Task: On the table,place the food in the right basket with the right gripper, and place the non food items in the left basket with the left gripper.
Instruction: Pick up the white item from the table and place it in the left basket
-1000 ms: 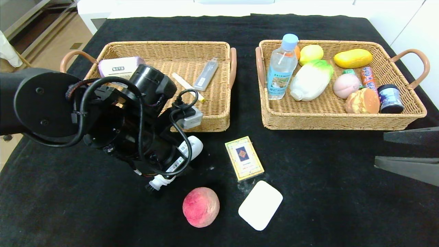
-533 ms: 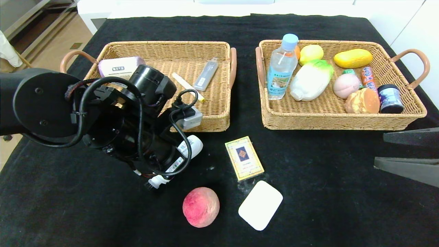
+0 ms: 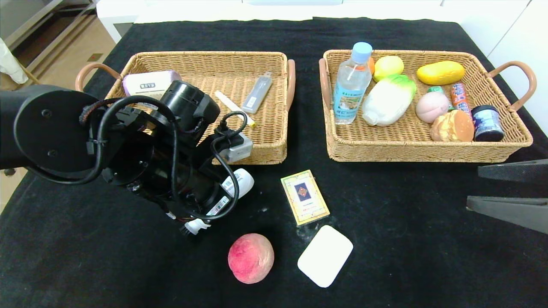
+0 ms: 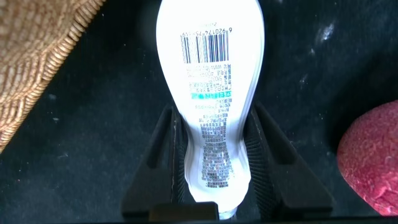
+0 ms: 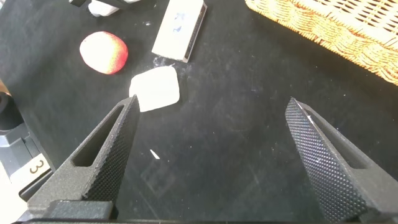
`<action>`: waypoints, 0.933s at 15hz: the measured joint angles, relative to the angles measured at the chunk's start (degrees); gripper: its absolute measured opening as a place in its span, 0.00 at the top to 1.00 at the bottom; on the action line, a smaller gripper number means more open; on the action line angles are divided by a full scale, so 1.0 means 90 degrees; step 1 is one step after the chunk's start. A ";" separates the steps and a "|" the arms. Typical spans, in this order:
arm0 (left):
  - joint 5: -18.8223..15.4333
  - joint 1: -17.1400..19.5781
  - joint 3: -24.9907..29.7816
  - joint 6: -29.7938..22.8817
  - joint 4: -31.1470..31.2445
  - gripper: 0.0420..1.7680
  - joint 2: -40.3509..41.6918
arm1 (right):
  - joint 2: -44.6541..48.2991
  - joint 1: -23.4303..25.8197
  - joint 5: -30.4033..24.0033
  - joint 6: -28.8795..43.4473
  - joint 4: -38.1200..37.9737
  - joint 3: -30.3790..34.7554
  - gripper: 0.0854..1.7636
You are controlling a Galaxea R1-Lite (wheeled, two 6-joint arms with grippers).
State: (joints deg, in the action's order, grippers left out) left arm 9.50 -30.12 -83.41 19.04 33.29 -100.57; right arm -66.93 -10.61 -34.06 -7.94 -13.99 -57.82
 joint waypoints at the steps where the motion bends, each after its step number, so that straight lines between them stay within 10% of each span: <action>1: 0.0000 0.0000 0.0000 0.0000 0.0042 0.64 0.0003 | 0.0004 0.0000 0.0000 0.0000 0.0000 0.0000 0.03; 8: 0.0000 -0.0054 -0.0034 -0.0005 0.0226 0.64 0.0022 | 0.1554 0.0000 -0.0003 0.0000 0.0003 0.0000 0.03; 14: 0.0009 -0.0064 -0.0056 0.0000 0.0253 0.64 0.0165 | 0.0337 0.0000 0.0003 0.0000 0.0003 0.0000 0.03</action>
State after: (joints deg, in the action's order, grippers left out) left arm 9.58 -30.70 -83.91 19.04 35.57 -99.09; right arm -63.89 -10.61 -34.04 -7.94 -13.97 -57.82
